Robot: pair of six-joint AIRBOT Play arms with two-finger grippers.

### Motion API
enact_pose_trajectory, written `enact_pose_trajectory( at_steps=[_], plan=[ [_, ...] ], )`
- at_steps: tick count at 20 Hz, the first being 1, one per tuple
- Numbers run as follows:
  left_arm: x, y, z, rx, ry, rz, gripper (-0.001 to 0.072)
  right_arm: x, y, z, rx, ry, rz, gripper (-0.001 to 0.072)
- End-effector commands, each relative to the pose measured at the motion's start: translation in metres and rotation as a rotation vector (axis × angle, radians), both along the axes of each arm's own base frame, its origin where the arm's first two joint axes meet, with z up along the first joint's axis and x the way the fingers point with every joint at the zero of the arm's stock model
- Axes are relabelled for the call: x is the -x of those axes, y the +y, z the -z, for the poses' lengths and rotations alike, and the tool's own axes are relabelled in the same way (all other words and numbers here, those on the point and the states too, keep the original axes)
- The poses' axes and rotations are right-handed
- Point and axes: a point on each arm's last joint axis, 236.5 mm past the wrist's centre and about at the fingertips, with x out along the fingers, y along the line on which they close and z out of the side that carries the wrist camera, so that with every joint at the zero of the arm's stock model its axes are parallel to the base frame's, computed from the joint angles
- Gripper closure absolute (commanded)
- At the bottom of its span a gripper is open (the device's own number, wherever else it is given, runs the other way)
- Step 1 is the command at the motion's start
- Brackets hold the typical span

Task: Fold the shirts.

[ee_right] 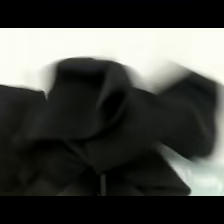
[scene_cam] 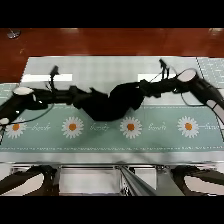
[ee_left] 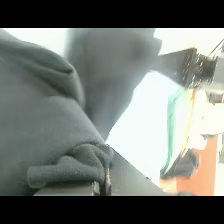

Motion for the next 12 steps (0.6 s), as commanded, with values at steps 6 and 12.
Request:
enact_pose_trajectory(
  at_steps=[6, 12],
  plan=[
    [-0.016, 0.083, -0.291, -0.122, -0.648, -0.223, 0.0688, 0.046, -0.043, -0.335, 0.176, -0.768, -0.007, 0.0685],
    [0.075, 0.130, -0.307, -0.597, -0.647, -0.327, 0.0688, 0.187, -0.072, -0.379, 0.272, -0.873, -0.046, 0.0685]
  ],
)
